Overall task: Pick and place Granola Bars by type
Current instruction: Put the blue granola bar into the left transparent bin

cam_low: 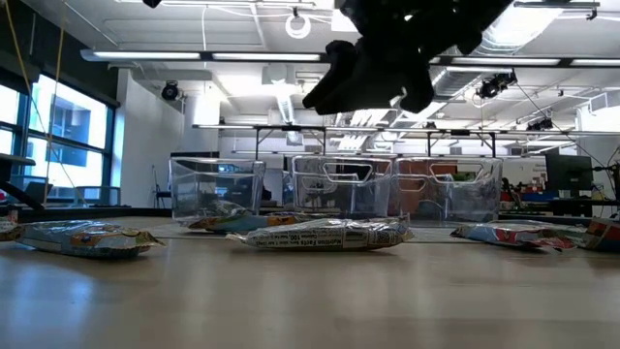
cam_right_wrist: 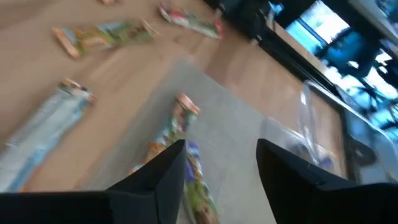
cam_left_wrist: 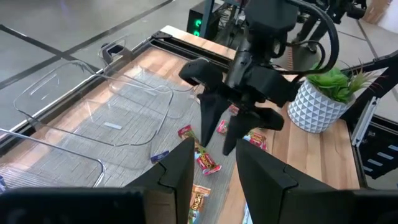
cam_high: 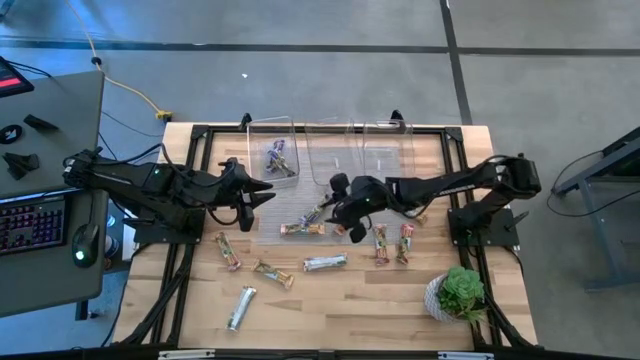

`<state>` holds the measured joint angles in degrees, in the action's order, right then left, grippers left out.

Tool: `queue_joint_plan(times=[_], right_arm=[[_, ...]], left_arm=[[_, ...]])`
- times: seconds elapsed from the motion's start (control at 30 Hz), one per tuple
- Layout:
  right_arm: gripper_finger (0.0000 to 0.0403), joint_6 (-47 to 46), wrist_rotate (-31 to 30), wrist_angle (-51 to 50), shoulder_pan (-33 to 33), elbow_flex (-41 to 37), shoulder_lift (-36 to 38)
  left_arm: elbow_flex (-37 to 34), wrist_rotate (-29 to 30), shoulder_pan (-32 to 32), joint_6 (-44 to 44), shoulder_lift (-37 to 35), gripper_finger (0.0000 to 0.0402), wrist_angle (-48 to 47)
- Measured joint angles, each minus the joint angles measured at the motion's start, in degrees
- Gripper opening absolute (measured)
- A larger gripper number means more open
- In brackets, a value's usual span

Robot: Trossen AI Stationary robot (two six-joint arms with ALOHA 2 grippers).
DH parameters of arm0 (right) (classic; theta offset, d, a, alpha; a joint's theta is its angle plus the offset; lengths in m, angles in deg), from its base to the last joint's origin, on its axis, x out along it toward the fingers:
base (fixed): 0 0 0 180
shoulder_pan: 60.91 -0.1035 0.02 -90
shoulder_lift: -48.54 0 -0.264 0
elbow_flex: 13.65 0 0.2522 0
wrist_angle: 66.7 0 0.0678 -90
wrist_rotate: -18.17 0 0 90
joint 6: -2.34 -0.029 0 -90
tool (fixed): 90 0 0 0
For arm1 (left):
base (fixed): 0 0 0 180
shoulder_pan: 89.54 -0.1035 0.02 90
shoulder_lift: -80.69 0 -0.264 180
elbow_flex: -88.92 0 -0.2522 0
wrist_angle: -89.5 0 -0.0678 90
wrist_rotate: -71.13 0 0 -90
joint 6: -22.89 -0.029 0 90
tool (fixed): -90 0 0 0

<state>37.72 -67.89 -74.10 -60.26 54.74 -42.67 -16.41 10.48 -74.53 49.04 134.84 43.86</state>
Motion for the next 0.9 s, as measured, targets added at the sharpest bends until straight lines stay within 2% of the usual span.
queue_joint_plan(times=[0.07, 0.13, 0.53, 0.9], right_arm=[[0.0181, -0.62, 3.44, 1.06, 0.0, -0.1, -0.98], [0.0179, -0.67, 4.43, 0.97, -0.02, 0.21, -2.63], [0.0173, -1.93, 3.31, -5.27, 1.66, 10.08, -15.73], [0.017, 0.84, 2.15, -5.74, 4.83, 16.3, -25.14]], left_arm=[[0.0, 0.0, 0.0, 0.0, 0.0, 0.0115, 0.02], [0.0, 0.0, 0.0, 0.0, 0.0, 0.0115, 0.01], [0.0, 0.07, 0.0, -0.04, 0.1, 0.0115, 0.44], [-0.02, -0.35, 0.01, -0.09, 0.13, 0.0115, 0.11]])
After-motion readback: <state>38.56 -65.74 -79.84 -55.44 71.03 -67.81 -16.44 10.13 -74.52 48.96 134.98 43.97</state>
